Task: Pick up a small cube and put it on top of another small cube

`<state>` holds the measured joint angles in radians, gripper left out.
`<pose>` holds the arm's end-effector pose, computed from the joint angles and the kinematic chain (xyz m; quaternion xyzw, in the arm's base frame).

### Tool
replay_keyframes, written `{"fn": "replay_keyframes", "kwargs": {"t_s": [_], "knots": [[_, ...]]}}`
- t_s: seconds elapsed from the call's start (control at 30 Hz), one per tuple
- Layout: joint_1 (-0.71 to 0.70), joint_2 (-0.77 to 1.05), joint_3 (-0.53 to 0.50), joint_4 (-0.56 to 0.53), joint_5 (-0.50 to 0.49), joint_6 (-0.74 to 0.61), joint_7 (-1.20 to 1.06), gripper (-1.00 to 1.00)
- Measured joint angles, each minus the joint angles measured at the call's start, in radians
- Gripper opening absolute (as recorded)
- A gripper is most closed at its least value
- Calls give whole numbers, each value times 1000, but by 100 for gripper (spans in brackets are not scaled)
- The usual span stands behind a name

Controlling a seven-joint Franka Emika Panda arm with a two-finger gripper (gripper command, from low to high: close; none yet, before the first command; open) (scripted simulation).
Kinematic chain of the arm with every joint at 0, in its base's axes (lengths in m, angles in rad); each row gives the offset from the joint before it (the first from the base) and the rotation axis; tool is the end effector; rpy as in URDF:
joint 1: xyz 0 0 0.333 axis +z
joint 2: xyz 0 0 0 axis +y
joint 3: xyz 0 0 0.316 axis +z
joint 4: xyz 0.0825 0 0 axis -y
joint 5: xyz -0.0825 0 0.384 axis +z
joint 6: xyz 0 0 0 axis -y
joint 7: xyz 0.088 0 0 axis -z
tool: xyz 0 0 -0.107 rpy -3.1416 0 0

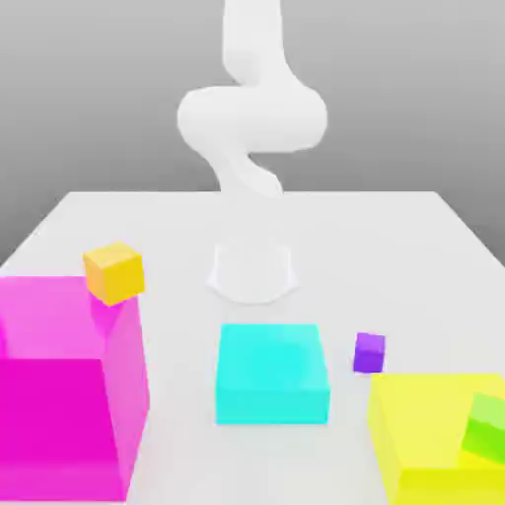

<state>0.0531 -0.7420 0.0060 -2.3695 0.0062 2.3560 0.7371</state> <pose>0.3715 0.0228 0.6610 -0.8808 0.3119 -0.3281 0.1387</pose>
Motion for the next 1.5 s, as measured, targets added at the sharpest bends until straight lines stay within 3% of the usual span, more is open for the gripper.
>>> {"fn": "replay_keyframes", "kwargs": {"t_s": [0.57, 0.67, 0.83, 0.87, 1.13, 1.33, 1.5], "knots": [[465, 551, 70, -589, 40, 498, -566, 0], [489, 747, 84, -618, -21, 648, -578, 0], [586, 943, -5, -591, -67, 806, -553, 0], [596, 975, -13, -585, -64, 832, -554, -100], [594, 958, -12, -588, -68, 817, -551, -100], [567, 754, 31, -627, -10, 651, -593, -100], [520, 612, -33, -586, -23, 470, -664, -100]]}}
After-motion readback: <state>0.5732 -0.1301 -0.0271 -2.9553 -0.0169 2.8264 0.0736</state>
